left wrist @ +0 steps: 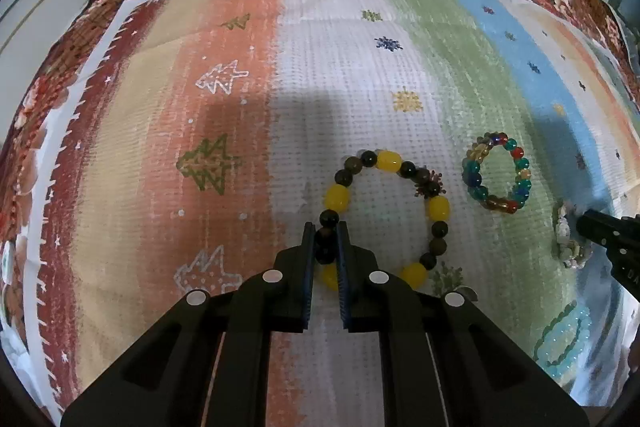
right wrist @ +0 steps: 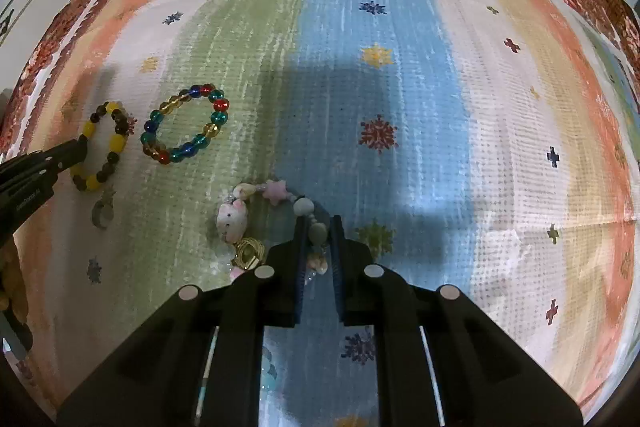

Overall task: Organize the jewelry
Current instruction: 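Lift and carry the black-yellow bracelet in left tool while right tool carries the charm bracelet to the tin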

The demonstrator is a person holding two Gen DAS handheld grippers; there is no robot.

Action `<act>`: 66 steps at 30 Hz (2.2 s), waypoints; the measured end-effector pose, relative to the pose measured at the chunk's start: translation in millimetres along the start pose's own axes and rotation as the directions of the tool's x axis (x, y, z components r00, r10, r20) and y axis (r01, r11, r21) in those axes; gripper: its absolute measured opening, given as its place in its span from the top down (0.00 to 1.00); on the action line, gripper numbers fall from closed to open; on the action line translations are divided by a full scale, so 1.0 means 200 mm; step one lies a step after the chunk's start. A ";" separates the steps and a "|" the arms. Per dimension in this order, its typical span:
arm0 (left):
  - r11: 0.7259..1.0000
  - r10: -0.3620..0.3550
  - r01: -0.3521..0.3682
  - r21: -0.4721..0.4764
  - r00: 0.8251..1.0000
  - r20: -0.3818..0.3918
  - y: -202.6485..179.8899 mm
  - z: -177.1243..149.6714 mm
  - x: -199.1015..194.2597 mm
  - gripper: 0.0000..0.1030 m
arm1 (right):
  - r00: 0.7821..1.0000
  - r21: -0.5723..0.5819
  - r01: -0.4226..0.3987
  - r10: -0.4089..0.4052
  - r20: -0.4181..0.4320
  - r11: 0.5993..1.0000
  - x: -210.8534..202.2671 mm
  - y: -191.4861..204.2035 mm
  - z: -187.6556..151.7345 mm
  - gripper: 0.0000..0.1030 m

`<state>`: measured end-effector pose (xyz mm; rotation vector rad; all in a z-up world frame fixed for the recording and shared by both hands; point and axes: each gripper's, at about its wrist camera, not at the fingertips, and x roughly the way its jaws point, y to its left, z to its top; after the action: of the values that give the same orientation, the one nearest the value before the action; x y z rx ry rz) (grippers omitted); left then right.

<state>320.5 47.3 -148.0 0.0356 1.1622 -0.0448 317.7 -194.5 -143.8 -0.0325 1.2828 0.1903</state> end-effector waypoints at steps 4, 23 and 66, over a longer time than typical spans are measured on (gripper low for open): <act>1.000 -0.009 0.009 -0.004 1.000 0.014 0.00 0.00 -0.04 0.91 | 1.000 0.001 -0.009 0.009 0.017 1.000 -0.05 0.01 0.00 0.88; 0.996 -0.094 0.093 0.015 0.987 0.132 -0.13 -0.03 -0.42 0.91 | 0.992 -0.063 -0.032 0.039 0.118 0.998 -0.40 0.13 -0.10 0.88; 0.972 -0.233 0.211 0.105 0.926 0.298 -0.38 -0.71 -1.12 0.91 | 0.951 -0.124 -0.135 0.164 0.263 0.983 -1.03 0.30 -0.77 0.88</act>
<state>98.4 -16.9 1.2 -0.0398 0.8455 -0.2840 105.7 -181.9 12.9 0.0015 0.9991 0.3799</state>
